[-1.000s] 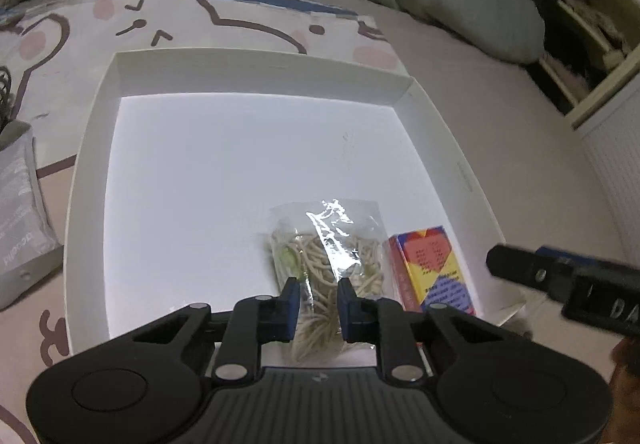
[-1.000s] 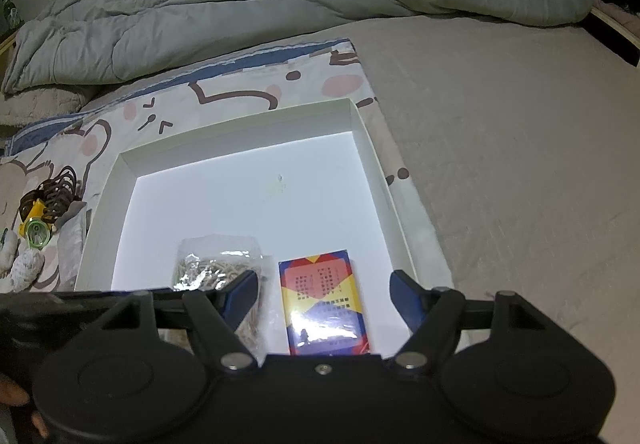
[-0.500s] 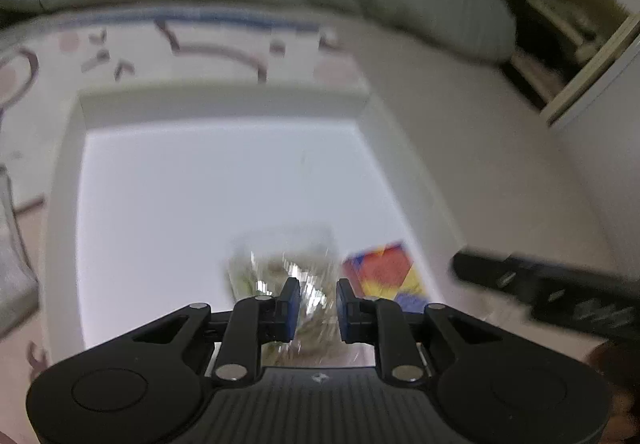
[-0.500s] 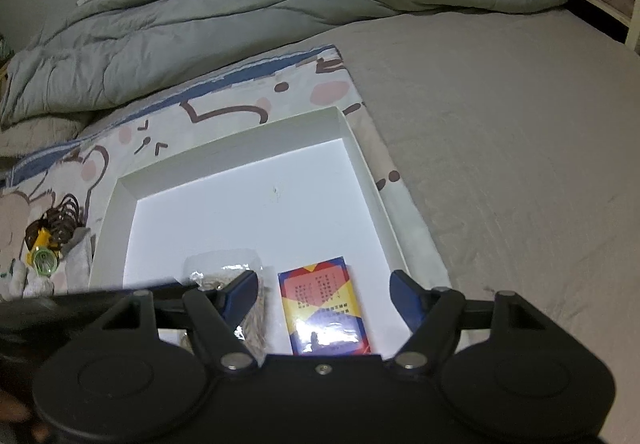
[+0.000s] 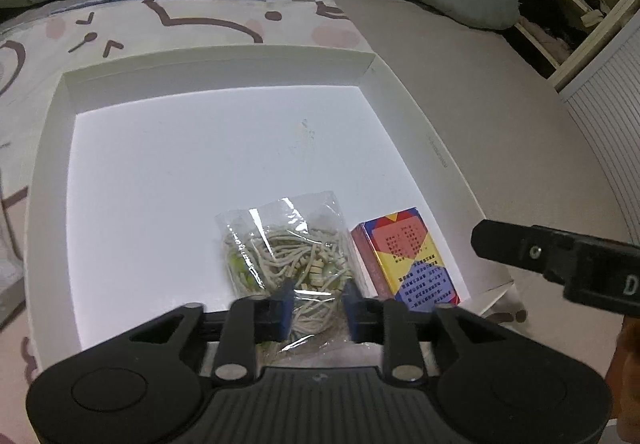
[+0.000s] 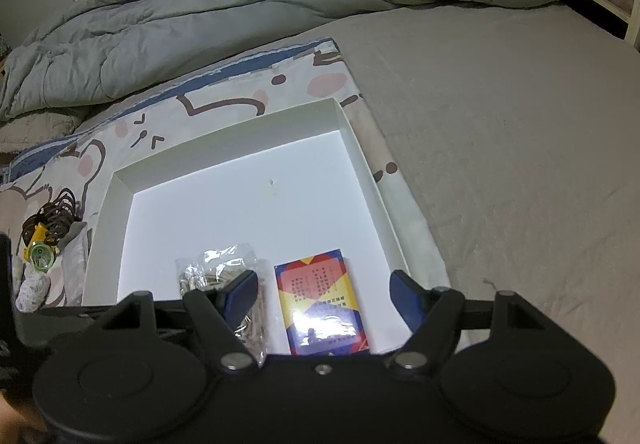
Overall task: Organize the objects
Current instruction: 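Lower the rubber band bag into the tray and open left tool while right tool releases the card box, then withdraw both tools from the tray back toward the remaining items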
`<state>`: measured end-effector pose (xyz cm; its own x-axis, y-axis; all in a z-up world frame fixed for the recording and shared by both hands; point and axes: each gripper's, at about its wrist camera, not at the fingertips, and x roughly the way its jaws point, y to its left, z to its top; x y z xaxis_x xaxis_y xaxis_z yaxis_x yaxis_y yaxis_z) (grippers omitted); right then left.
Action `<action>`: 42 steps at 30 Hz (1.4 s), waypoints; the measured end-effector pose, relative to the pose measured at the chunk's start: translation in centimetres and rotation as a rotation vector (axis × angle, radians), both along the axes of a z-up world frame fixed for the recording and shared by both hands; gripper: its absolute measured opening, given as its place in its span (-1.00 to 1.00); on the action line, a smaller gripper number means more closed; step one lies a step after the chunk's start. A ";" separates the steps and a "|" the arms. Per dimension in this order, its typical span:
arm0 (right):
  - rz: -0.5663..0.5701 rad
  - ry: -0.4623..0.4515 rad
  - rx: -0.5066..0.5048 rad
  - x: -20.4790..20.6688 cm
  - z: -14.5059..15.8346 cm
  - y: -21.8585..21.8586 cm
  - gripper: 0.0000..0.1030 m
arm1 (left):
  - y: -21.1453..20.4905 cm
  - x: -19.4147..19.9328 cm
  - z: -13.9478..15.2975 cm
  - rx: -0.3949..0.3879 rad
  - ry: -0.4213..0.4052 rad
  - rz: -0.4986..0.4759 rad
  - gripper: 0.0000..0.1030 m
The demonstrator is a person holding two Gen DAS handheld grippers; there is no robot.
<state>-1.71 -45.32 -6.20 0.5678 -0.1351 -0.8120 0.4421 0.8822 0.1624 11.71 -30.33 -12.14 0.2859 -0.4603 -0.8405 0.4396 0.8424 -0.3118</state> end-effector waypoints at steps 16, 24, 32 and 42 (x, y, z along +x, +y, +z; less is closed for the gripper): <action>0.007 -0.056 -0.059 -2.3 2.3 2.0 0.52 | 4.2 -1.5 4.2 0.043 -0.084 0.044 0.83; -0.019 -0.066 -0.106 -3.6 3.3 3.3 0.91 | 6.7 -2.5 5.8 0.041 -0.119 0.063 0.95; -0.035 -0.069 -0.157 -4.9 4.2 4.7 1.00 | 8.7 -3.2 6.6 0.041 -0.139 0.067 1.00; -0.042 -0.049 -0.190 -5.6 4.4 5.8 1.00 | 10.4 -3.6 7.5 0.046 -0.160 0.068 1.00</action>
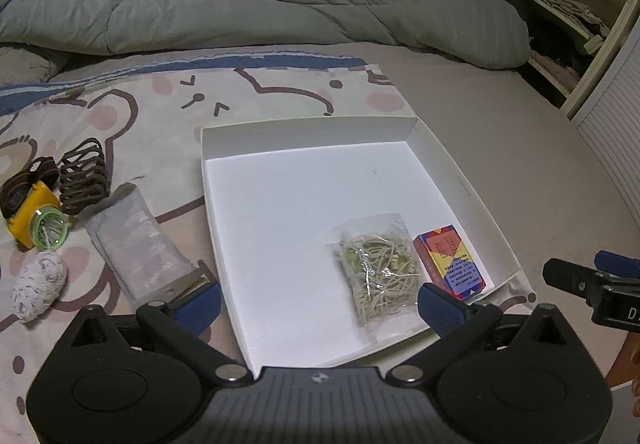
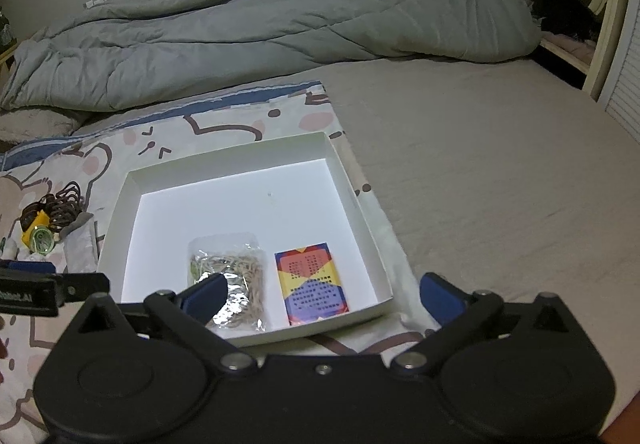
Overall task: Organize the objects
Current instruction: 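Withdraw both tools from the tray back toward the remaining items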
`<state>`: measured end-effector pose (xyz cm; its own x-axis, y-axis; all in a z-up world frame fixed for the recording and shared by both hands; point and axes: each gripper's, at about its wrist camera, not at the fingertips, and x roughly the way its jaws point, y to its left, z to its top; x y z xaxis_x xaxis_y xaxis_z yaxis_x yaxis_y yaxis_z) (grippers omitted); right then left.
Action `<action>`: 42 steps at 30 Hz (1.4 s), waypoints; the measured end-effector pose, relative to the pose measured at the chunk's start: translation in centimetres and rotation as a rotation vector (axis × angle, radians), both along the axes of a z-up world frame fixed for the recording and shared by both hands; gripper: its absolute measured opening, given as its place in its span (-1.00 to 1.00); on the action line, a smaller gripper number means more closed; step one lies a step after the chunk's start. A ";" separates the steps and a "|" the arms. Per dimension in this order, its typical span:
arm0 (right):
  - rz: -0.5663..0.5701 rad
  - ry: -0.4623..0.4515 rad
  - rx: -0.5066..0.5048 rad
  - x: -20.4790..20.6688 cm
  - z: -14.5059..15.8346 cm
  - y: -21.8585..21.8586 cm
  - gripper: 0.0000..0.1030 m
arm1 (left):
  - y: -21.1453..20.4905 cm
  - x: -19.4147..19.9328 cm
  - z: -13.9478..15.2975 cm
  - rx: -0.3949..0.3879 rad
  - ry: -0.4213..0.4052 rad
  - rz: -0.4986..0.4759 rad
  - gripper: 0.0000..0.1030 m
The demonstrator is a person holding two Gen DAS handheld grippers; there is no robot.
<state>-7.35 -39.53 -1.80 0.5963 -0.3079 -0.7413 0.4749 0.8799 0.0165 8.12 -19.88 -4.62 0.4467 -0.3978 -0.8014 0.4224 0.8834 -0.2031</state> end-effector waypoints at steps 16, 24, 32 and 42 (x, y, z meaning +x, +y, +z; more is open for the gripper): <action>0.036 -0.004 -0.012 2.2 0.1 1.8 1.00 | 4.3 2.1 1.2 0.030 -0.048 0.070 1.00; 0.097 -0.011 -0.008 5.4 -0.1 4.3 1.00 | 8.5 3.7 1.7 0.049 -0.063 0.135 1.00; 0.153 -0.015 0.010 9.1 -0.7 7.4 1.00 | 13.3 4.7 1.4 0.046 -0.068 0.209 1.00; 0.260 -0.025 0.026 13.7 -1.4 12.7 1.00 | 18.5 5.9 1.7 0.081 -0.106 0.273 1.00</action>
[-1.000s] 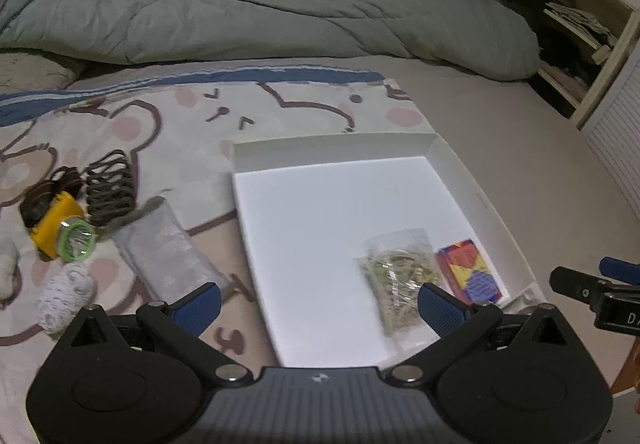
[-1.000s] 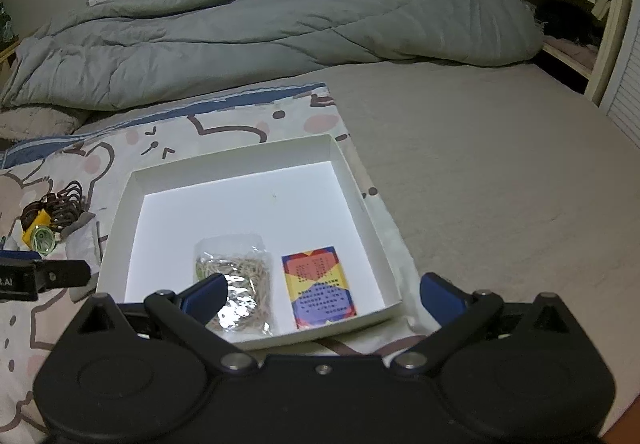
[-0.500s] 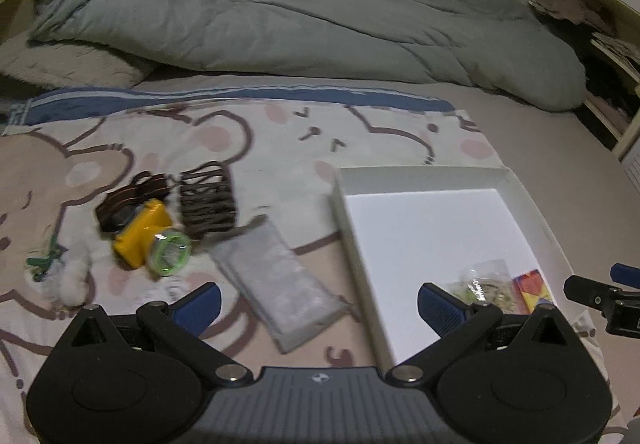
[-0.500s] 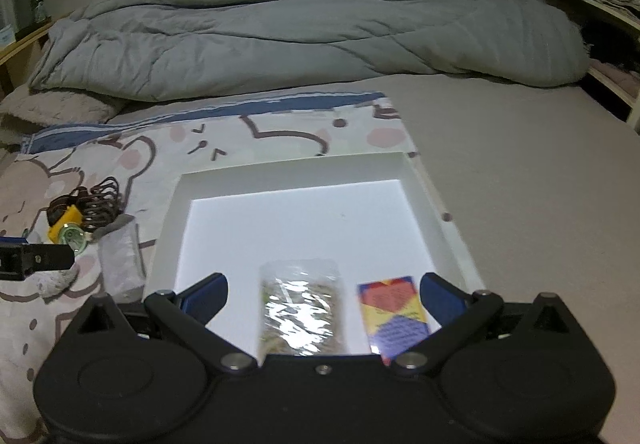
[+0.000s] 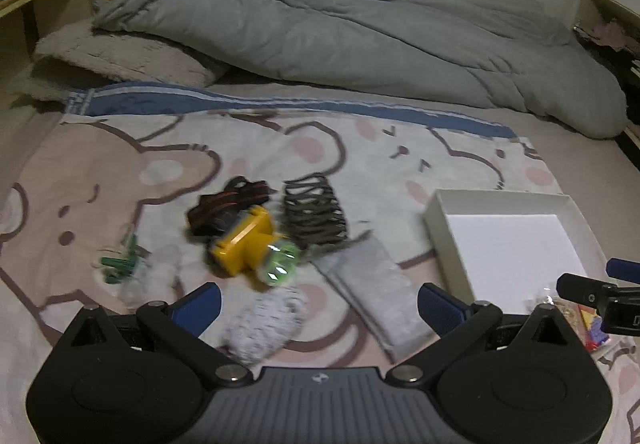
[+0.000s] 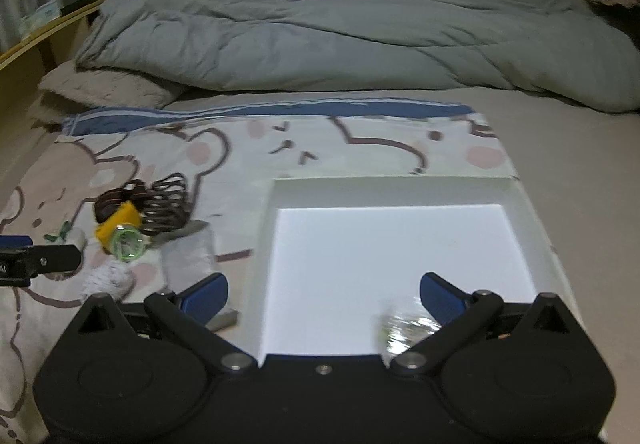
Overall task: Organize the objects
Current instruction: 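Withdraw both tools from the tray back toward the remaining items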
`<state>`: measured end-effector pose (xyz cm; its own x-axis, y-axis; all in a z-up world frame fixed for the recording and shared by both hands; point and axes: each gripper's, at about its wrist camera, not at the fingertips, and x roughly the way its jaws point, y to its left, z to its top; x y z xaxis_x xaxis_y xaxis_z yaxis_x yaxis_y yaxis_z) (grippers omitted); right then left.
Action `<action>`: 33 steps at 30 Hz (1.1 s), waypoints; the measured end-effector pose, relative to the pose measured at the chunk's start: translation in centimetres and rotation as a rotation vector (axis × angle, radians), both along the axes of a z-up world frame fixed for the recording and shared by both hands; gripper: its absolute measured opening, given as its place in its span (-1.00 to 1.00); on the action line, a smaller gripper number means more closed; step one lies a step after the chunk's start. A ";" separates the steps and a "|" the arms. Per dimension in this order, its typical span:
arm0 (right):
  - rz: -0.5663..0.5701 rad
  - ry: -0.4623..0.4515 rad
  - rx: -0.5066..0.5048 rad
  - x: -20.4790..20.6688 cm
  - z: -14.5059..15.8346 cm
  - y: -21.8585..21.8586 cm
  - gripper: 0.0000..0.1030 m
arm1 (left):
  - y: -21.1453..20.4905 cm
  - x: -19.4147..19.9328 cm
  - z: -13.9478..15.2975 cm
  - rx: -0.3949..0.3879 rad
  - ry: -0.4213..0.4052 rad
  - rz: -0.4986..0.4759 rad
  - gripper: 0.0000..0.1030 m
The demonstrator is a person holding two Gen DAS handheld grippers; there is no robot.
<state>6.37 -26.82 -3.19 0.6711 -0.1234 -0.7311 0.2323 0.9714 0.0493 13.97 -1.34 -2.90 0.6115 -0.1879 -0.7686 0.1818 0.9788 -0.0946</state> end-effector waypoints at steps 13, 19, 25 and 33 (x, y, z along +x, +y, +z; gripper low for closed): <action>0.108 -0.051 0.010 4.4 -0.4 5.2 1.00 | 4.5 1.5 -0.5 0.041 -0.034 0.028 1.00; 0.138 -0.066 0.020 5.6 -1.0 6.2 1.00 | 5.8 2.3 -1.2 -0.027 -0.007 -0.008 1.00; 0.210 -0.085 -0.015 6.4 -2.2 7.4 1.00 | 5.4 2.7 -1.7 -0.016 -0.009 -0.049 0.85; 0.274 0.046 0.004 8.1 -4.8 7.4 0.73 | 4.6 3.9 -3.9 -0.036 0.094 -0.114 0.39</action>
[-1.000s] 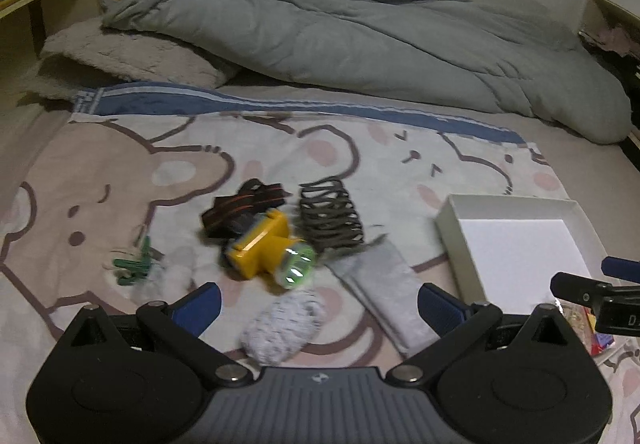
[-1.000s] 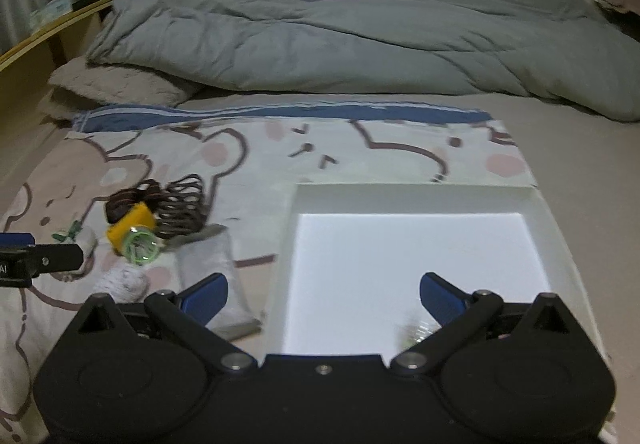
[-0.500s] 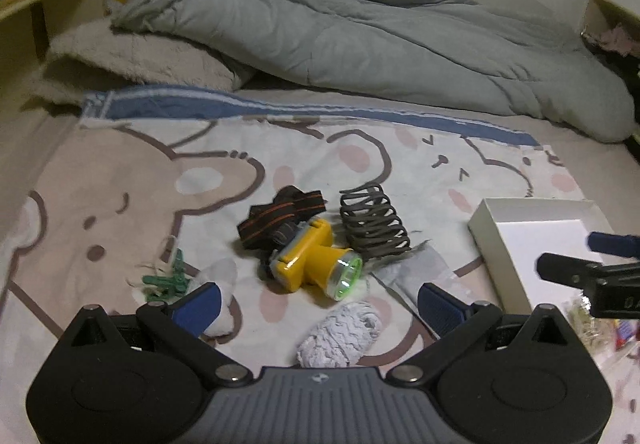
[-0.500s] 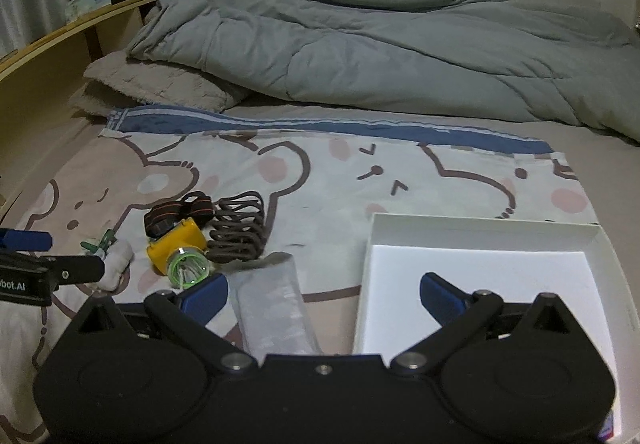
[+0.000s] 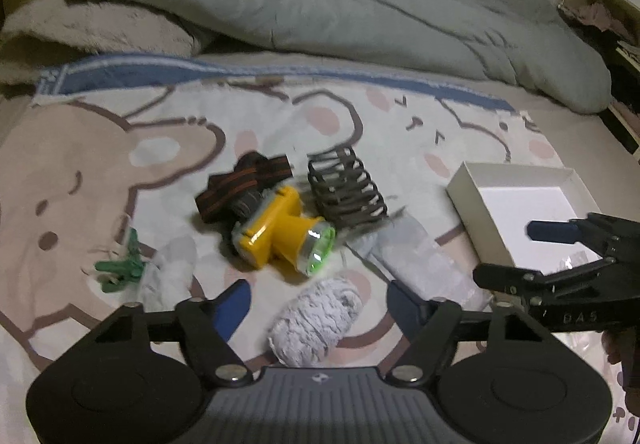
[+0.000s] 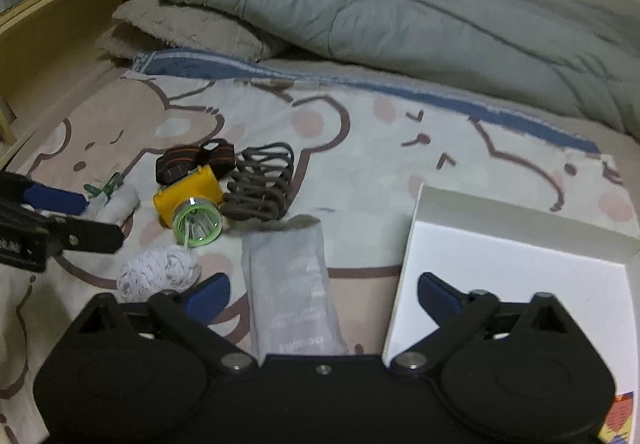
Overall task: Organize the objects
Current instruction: 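Withdraw both tools from the tray back toward the remaining items, then grasp the white rope bundle with left tool while right tool grasps the grey foil packet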
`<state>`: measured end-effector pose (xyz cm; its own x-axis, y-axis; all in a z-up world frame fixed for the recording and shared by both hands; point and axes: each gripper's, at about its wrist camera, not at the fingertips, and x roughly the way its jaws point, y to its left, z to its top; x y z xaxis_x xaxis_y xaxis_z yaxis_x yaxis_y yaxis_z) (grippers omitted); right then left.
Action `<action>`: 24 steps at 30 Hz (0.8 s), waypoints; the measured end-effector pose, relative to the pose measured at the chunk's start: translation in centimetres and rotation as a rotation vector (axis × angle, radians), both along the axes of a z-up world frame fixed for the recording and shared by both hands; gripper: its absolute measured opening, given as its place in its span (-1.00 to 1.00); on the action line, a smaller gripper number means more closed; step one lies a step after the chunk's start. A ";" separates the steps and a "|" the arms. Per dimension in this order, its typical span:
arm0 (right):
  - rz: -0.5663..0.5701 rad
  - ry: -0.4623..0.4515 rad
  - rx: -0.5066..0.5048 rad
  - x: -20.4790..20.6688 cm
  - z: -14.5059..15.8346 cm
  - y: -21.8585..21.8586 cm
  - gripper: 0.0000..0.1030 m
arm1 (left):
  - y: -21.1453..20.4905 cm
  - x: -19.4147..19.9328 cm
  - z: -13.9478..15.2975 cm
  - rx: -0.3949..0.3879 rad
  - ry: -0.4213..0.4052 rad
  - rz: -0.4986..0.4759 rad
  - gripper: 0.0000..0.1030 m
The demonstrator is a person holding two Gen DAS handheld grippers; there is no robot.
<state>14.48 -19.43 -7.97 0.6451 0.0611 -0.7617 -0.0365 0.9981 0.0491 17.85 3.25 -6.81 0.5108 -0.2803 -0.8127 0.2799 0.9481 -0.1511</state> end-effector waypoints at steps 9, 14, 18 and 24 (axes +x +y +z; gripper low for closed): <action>0.185 0.068 0.024 -0.5 -0.3 0.9 0.11 | -0.2 1.0 -2.7 0.018 0.087 -0.044 0.18; 0.286 0.137 -0.039 -0.6 -2.1 1.8 0.00 | -0.7 1.1 -3.8 0.044 0.114 -0.082 0.18; 0.346 0.175 -0.063 -0.9 -3.2 2.3 -0.01 | -0.7 1.2 -4.6 0.059 0.131 -0.089 0.18; 0.442 0.250 -0.122 -1.8 -4.5 3.3 -0.20 | -0.8 1.2 -5.1 0.070 0.160 -0.096 0.18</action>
